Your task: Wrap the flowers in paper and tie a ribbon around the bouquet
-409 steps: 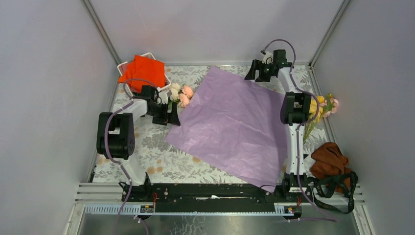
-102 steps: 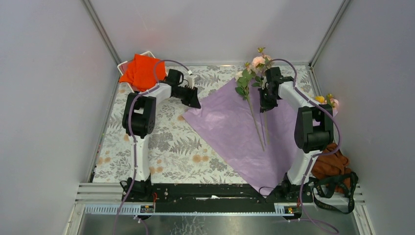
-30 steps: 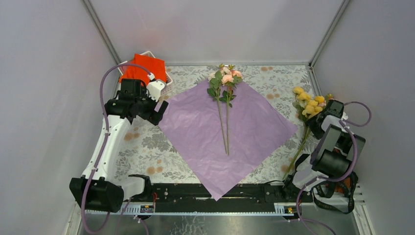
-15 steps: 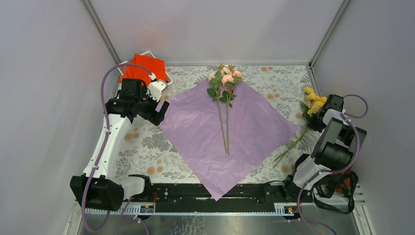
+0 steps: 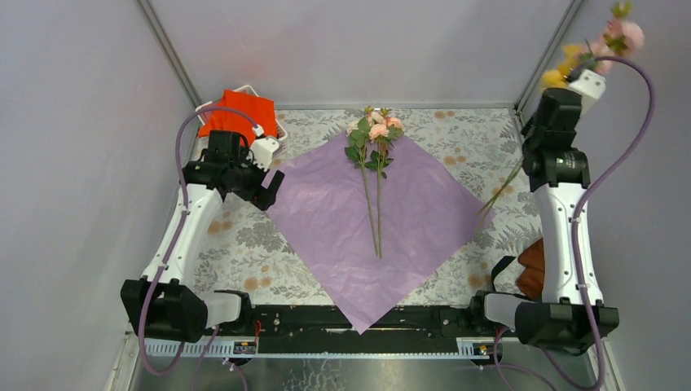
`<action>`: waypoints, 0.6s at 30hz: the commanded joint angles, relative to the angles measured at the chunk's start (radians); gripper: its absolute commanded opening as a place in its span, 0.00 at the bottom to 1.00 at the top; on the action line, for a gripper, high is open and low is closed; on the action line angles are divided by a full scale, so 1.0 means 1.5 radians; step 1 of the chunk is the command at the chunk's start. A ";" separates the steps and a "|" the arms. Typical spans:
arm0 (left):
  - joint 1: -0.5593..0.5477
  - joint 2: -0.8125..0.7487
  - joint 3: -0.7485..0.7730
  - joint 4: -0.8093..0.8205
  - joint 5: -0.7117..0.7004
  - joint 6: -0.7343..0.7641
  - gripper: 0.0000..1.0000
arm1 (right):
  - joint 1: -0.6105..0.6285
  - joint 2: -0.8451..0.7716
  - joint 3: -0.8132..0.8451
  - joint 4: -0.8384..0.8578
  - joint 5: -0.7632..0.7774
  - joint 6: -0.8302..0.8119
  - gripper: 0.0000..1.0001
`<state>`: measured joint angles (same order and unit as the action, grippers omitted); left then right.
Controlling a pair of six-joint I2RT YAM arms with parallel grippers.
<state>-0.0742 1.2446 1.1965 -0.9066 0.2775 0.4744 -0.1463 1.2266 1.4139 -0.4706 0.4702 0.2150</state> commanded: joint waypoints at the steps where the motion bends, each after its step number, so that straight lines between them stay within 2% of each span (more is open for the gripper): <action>1: 0.002 -0.009 -0.014 0.024 0.000 -0.001 0.99 | 0.163 0.009 0.059 0.004 0.018 -0.076 0.00; 4: 0.002 -0.007 -0.014 0.025 0.000 -0.006 0.99 | 0.282 0.069 0.095 0.000 0.070 -0.129 0.00; 8: 0.002 -0.013 -0.014 0.025 -0.009 -0.005 0.99 | 0.279 0.137 0.098 -0.002 0.157 -0.109 0.00; 10: 0.003 -0.014 -0.016 0.025 -0.008 -0.005 0.99 | 0.242 0.160 0.098 -0.017 0.179 -0.104 0.00; 14: 0.002 -0.010 -0.016 0.026 -0.004 -0.004 0.99 | 0.116 0.167 0.076 -0.021 0.009 -0.073 0.00; 18: 0.002 -0.005 -0.009 0.023 0.008 -0.004 0.99 | 0.105 0.176 0.071 -0.025 -0.180 -0.093 0.00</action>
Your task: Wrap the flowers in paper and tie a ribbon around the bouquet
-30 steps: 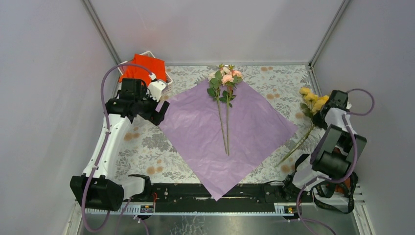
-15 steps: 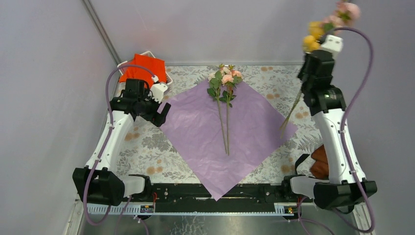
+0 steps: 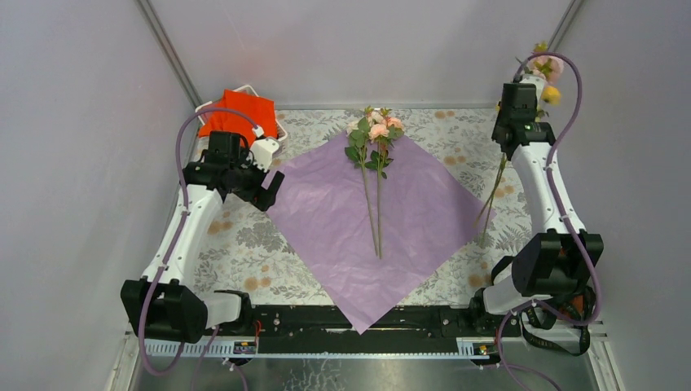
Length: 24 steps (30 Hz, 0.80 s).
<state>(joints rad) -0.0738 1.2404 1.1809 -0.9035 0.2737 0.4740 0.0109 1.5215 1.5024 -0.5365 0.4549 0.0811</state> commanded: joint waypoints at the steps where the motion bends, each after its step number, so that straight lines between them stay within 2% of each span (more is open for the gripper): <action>1: 0.002 0.001 0.007 0.018 0.018 -0.003 0.99 | 0.000 -0.019 0.006 0.021 -0.180 0.013 0.00; 4: 0.001 0.013 0.045 0.002 0.057 -0.005 0.99 | -0.003 -0.021 -0.017 0.032 -0.171 0.072 0.00; 7: -0.016 0.046 0.109 -0.004 0.140 -0.044 0.97 | -0.036 -0.026 -0.049 0.051 -0.223 0.127 0.00; 10: -0.106 0.108 0.172 0.033 0.229 -0.111 0.94 | -0.047 -0.042 -0.096 0.086 -0.267 0.154 0.00; 13: -0.220 0.195 0.239 0.119 0.221 -0.193 0.90 | -0.047 -0.071 -0.154 0.136 -0.351 0.161 0.00; 16: -0.324 0.285 0.316 0.208 0.219 -0.243 0.89 | -0.047 -0.100 -0.208 0.188 -0.416 0.217 0.00; 19: -0.392 0.393 0.404 0.284 0.249 -0.322 0.88 | -0.047 -0.121 -0.247 0.206 -0.422 0.287 0.00; 24: -0.459 0.560 0.528 0.308 0.274 -0.388 0.85 | -0.047 -0.170 -0.315 0.271 -0.428 0.338 0.00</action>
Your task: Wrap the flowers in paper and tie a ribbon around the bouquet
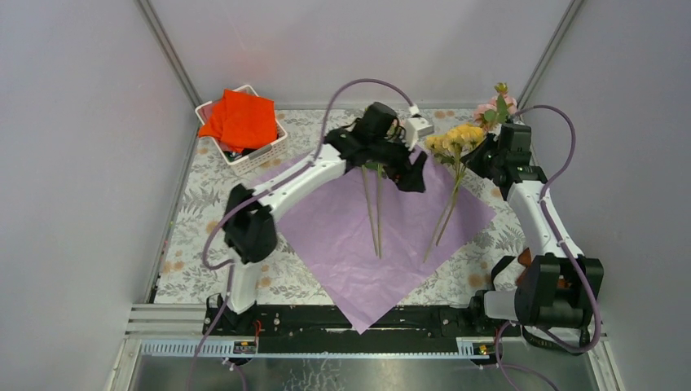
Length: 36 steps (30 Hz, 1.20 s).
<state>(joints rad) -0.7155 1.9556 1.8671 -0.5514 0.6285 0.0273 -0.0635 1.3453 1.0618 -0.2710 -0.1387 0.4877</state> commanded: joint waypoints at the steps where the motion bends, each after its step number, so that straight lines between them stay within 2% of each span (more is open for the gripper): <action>1: -0.040 0.102 0.080 0.086 0.044 -0.101 0.85 | 0.002 -0.056 -0.023 0.090 -0.030 0.063 0.00; 4: -0.060 0.138 0.082 0.133 0.073 -0.127 0.86 | 0.002 -0.060 -0.031 0.092 -0.045 0.059 0.00; 9: -0.071 0.172 0.082 0.147 0.054 -0.120 0.85 | 0.002 -0.071 -0.040 0.106 -0.071 0.066 0.00; 16: -0.074 0.195 0.058 0.202 0.126 -0.188 0.84 | 0.002 -0.071 -0.049 0.114 -0.066 0.067 0.00; 18: -0.080 0.203 0.053 0.210 0.127 -0.202 0.80 | 0.002 -0.069 -0.057 0.124 -0.070 0.073 0.00; 19: -0.083 0.210 0.053 0.212 0.126 -0.204 0.72 | 0.003 -0.067 -0.060 0.130 -0.075 0.076 0.00; 21: -0.086 0.223 0.053 0.216 0.123 -0.211 0.47 | 0.002 -0.065 -0.066 0.133 -0.077 0.076 0.00; 22: -0.088 0.228 0.054 0.220 0.126 -0.217 0.29 | 0.002 -0.064 -0.068 0.131 -0.077 0.074 0.00; 23: -0.088 0.233 0.054 0.229 0.129 -0.227 0.15 | 0.002 -0.062 -0.071 0.128 -0.075 0.069 0.00; 24: -0.089 0.239 0.055 0.237 0.132 -0.237 0.04 | 0.002 -0.060 -0.074 0.125 -0.076 0.065 0.00; 25: -0.089 0.246 0.057 0.244 0.135 -0.244 0.00 | 0.002 -0.057 -0.077 0.122 -0.078 0.060 0.00; 26: -0.089 0.251 0.059 0.252 0.137 -0.254 0.00 | 0.002 -0.052 -0.079 0.117 -0.082 0.057 0.07; 29: -0.088 0.274 0.072 0.262 0.106 -0.271 0.00 | 0.002 -0.035 -0.083 0.073 -0.081 0.046 0.54; 30: -0.087 0.283 0.076 0.260 0.089 -0.273 0.00 | 0.002 -0.030 -0.083 0.052 -0.079 0.039 0.62; 32: -0.086 0.301 0.083 0.256 0.064 -0.278 0.00 | 0.002 -0.035 -0.097 0.023 -0.064 0.032 0.71; 36: -0.080 0.321 0.081 0.264 0.039 -0.302 0.00 | 0.002 -0.072 -0.156 0.010 -0.041 0.028 0.70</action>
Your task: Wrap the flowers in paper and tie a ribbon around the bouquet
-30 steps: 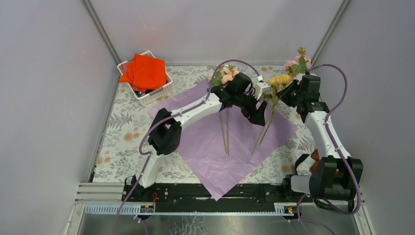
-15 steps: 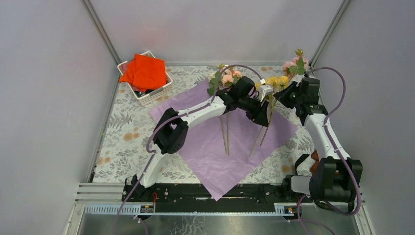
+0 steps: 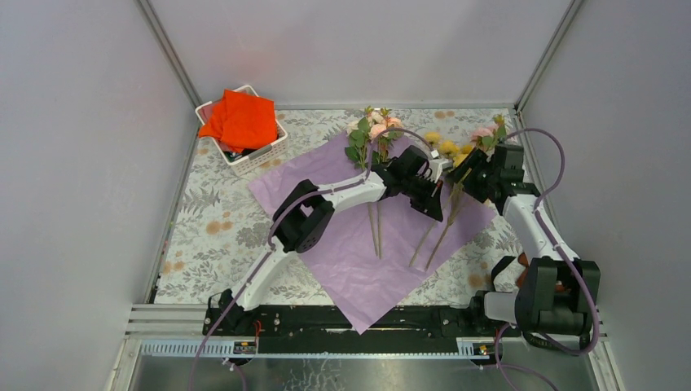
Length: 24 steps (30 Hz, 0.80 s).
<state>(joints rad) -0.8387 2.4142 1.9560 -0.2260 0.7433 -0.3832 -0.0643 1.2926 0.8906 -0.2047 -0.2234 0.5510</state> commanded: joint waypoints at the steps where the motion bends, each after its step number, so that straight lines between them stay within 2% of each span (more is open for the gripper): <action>1: 0.002 0.019 0.022 0.046 -0.045 -0.028 0.00 | 0.003 -0.044 -0.059 -0.039 0.016 -0.014 0.69; 6: 0.016 0.013 0.025 0.033 -0.064 -0.041 0.00 | 0.003 -0.065 -0.118 -0.053 0.054 -0.016 0.63; 10: 0.038 -0.016 0.096 -0.023 -0.069 -0.024 0.00 | 0.003 -0.085 -0.101 -0.045 0.060 -0.013 0.62; 14: 0.094 -0.048 0.155 -0.045 -0.076 -0.054 0.00 | 0.003 -0.106 -0.030 -0.068 0.042 -0.047 0.68; 17: 0.144 -0.083 0.153 -0.055 -0.083 -0.075 0.00 | 0.003 -0.119 0.013 -0.097 0.059 -0.071 0.72; 21: 0.220 -0.167 0.056 -0.075 -0.100 -0.116 0.00 | 0.003 -0.112 0.022 -0.109 0.109 -0.080 0.74; 24: 0.277 -0.255 -0.106 -0.050 -0.141 -0.153 0.00 | 0.003 -0.075 0.011 -0.095 0.136 -0.075 0.73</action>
<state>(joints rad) -0.5114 2.1727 2.0148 -0.3019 0.6109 -0.5247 -0.0643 1.1286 0.9035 -0.3309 -0.1036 0.4603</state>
